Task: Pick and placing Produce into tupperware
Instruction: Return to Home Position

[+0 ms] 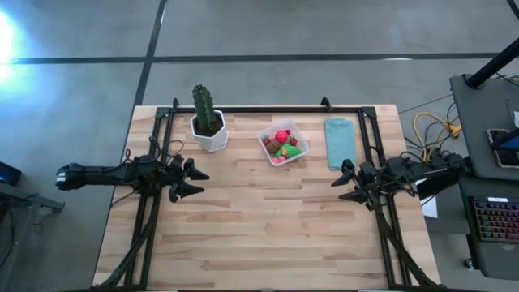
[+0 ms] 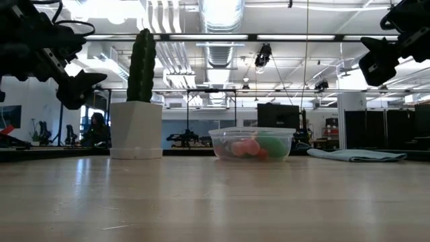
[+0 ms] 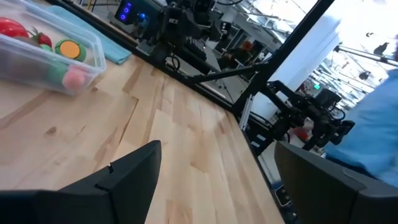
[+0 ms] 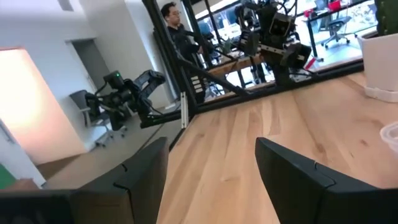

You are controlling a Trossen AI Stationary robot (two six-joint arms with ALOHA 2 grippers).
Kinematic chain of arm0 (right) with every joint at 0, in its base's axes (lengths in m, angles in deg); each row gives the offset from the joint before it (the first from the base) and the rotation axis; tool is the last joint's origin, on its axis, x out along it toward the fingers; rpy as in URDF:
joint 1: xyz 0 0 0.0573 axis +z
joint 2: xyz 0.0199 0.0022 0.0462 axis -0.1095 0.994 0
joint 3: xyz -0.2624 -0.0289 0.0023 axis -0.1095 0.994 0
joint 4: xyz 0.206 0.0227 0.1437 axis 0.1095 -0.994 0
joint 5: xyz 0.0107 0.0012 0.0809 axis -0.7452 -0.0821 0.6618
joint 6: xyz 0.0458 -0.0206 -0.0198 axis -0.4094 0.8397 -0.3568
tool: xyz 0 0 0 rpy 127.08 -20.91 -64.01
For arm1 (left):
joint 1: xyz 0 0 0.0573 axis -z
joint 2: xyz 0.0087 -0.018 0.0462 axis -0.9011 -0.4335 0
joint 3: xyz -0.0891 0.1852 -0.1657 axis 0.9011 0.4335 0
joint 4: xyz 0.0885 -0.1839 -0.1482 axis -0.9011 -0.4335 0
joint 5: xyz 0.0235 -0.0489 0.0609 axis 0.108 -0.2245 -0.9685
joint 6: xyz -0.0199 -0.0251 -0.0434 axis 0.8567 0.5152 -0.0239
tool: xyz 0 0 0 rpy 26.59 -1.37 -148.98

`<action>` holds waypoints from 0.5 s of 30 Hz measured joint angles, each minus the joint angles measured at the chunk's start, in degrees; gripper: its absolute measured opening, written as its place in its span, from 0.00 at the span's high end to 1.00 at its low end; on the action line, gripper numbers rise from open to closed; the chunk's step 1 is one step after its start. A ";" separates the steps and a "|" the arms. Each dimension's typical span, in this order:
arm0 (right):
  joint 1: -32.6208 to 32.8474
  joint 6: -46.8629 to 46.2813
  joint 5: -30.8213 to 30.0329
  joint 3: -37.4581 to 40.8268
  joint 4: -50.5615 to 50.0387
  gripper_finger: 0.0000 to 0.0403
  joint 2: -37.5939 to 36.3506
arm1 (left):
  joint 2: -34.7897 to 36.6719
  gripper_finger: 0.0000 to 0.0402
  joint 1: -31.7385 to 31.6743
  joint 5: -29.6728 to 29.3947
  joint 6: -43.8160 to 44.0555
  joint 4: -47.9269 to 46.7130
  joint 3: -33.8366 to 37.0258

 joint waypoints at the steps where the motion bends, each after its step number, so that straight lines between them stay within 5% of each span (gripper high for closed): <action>1: -0.01 0.15 0.00 0.00 -0.04 0.42 0.00 | -0.10 0.26 -0.01 0.00 0.00 0.09 0.02; 15: 0.01 1.62 0.00 0.00 -0.02 0.42 0.00 | -0.32 0.26 0.00 -0.02 -0.02 0.11 0.04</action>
